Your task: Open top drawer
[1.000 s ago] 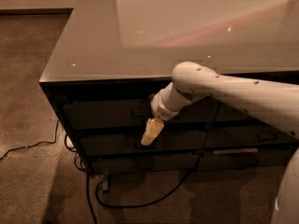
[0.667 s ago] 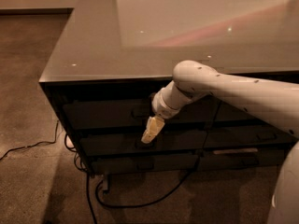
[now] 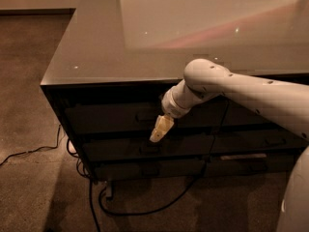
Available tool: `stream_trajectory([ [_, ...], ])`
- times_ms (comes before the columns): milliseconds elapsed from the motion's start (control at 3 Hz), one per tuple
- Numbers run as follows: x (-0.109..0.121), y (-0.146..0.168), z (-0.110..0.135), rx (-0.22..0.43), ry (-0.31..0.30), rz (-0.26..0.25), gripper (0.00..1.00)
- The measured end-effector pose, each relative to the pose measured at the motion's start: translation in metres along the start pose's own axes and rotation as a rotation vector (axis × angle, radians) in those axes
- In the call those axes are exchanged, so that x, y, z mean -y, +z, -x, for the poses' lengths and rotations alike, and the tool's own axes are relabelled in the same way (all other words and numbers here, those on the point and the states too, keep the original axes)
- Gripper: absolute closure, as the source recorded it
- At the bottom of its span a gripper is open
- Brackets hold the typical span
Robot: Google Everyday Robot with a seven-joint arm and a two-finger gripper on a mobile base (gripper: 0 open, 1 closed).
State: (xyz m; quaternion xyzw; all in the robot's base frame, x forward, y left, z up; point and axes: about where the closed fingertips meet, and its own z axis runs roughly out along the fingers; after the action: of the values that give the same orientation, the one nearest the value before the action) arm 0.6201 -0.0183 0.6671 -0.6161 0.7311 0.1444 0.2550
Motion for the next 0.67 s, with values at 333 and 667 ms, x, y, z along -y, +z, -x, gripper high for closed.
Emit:
stream_trajectory([
  [333,-0.001,0.011,0.000,0.022,0.008,0.008,0.00],
  [667,0.000,0.028,0.002,0.029,0.004,0.024,0.00],
])
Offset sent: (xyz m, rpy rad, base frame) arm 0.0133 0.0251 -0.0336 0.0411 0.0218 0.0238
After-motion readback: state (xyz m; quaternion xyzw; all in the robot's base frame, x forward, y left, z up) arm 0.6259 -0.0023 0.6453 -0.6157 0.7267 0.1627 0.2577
